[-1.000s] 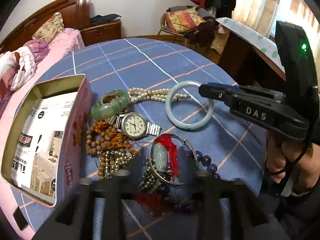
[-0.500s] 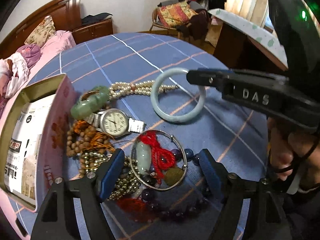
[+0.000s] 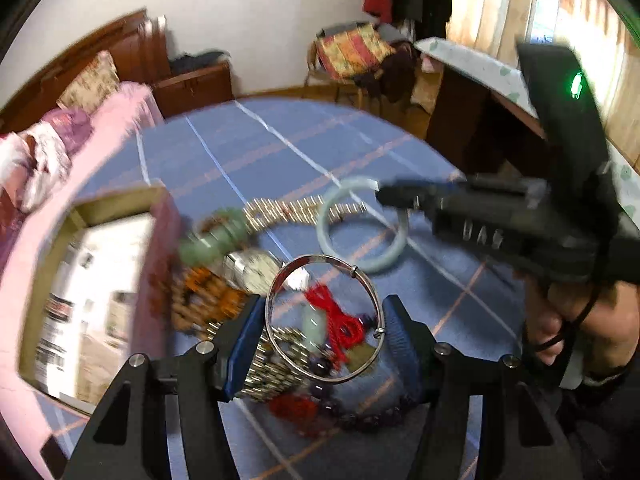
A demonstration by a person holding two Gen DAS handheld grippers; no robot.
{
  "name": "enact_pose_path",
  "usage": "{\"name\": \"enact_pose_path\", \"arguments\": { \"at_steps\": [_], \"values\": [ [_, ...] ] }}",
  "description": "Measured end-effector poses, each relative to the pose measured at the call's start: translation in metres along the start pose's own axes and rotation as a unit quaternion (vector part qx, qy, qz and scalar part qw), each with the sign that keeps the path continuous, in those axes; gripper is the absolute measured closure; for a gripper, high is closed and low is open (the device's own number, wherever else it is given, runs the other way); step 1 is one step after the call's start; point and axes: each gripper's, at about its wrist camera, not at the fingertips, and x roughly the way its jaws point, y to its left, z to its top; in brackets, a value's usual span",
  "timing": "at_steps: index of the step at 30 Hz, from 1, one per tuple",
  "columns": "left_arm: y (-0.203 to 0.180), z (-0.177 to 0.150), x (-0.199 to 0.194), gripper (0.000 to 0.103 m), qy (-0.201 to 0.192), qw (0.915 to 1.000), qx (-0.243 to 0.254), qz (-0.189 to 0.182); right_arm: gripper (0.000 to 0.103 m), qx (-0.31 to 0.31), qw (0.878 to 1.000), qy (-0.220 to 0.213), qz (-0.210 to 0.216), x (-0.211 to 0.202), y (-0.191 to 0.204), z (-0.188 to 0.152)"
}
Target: Organize jewelry
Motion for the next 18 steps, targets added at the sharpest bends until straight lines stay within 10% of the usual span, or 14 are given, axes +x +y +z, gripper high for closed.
{"name": "enact_pose_path", "arguments": {
  "at_steps": [18],
  "values": [
    [0.123, 0.018, -0.060, 0.042, -0.075, 0.9864, -0.082, 0.122, 0.094, -0.057, 0.998, -0.035, 0.016, -0.010, 0.052, 0.051]
  ]
}}
